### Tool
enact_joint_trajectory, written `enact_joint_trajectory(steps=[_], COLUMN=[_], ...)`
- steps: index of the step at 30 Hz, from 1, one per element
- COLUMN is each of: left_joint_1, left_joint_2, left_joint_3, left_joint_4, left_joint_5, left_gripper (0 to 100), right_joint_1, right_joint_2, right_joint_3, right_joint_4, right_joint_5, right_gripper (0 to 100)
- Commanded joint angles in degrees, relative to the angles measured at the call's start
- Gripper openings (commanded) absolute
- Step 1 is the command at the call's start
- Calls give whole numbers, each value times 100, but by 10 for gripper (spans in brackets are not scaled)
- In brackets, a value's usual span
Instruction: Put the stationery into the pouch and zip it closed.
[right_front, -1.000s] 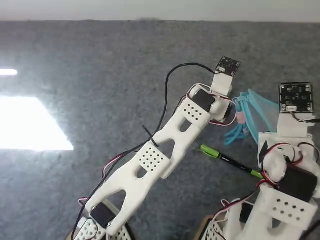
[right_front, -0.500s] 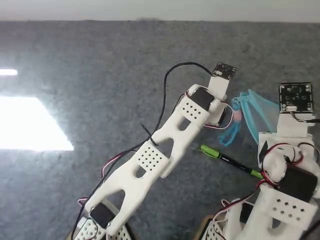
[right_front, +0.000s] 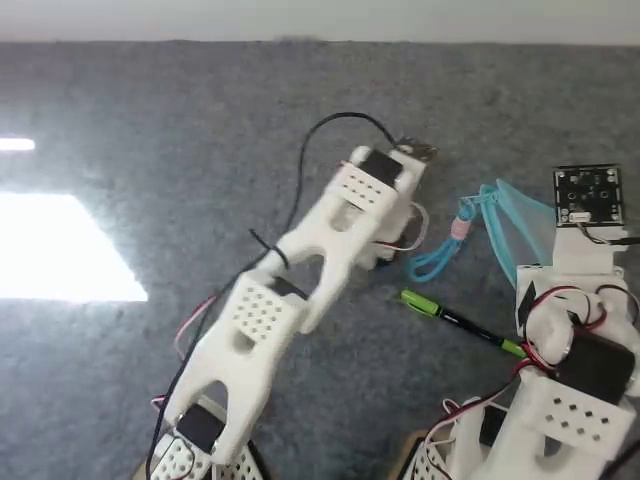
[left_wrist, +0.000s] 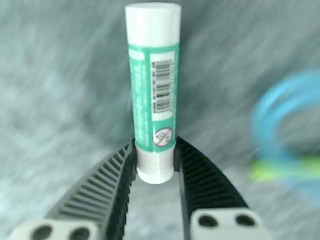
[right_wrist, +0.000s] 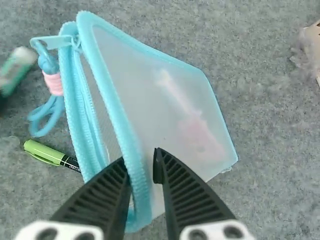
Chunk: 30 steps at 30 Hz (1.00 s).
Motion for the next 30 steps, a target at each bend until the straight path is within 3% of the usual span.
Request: enact_joint_trajectory(steps=[1, 9, 13, 16, 19, 24, 30], left_joint_1=[-448, -782, -809, -1020, -1363, -1187, -818], left_joint_2=[-1626, -5275, -6400, -6453, -6127, -5046, -3754], left_joint_3=[1042, 3002, 3785, 4110, 4444, 4549, 4242], left_joint_4=[264, 264, 229, -18, -949, -2031, -2470], left_joint_5=[-774, -1996, -2470, -2593, -2629, -2848, -2884], left_gripper=[102, 102, 103, 176, 256, 250, 250], right_joint_1=[-224, -752, -998, -971, -980, -1007, -1015], right_joint_2=[-66, -84, -84, -84, -84, -84, -84], right_joint_3=[-167, -149, -149, -149, -149, -141, 88], right_joint_4=[31, 127, 198, 198, 277, 356, 233], right_joint_5=[79, 308, 404, 431, 448, 448, 448], right_gripper=[9, 9, 9, 9, 9, 9, 9])
